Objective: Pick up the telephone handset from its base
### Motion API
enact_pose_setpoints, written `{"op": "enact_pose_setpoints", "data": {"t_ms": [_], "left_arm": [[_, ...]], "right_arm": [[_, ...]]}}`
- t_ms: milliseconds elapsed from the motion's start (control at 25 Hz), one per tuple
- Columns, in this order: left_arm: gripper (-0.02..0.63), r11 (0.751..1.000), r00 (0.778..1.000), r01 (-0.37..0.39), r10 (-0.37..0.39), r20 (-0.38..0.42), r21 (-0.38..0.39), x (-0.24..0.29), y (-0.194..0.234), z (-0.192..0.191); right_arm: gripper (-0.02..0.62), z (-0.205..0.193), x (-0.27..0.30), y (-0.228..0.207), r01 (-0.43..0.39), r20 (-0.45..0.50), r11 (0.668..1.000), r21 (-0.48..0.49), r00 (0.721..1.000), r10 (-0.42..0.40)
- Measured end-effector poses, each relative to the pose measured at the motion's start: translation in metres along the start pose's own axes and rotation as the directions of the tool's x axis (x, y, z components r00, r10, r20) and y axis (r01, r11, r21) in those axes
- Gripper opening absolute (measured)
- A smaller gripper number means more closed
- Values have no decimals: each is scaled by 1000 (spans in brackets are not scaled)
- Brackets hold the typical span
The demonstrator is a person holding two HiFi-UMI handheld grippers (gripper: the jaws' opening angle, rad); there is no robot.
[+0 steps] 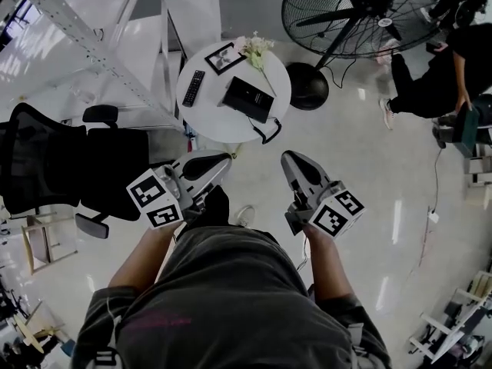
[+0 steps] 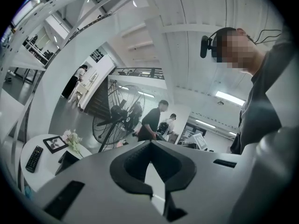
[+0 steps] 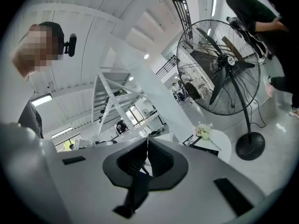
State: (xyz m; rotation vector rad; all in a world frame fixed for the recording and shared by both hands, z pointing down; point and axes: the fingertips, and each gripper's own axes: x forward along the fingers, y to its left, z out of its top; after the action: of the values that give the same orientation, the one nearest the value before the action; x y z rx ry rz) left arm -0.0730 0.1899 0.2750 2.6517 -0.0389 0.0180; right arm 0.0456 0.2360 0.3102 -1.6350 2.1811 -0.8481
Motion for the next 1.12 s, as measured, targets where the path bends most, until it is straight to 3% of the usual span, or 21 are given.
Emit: {"op": "enact_pose_setpoints", "data": {"t_ms": [640, 1120], "left_arm": [[14, 996, 995, 92, -92, -40, -17, 21, 143, 68], [14, 989, 988, 135, -139, -64, -62, 27, 201, 81]], "right_arm": [[21, 42, 141, -29, 70, -1, 997, 9, 998, -70], [21, 51, 190, -49, 144, 9, 989, 31, 989, -144]]}}
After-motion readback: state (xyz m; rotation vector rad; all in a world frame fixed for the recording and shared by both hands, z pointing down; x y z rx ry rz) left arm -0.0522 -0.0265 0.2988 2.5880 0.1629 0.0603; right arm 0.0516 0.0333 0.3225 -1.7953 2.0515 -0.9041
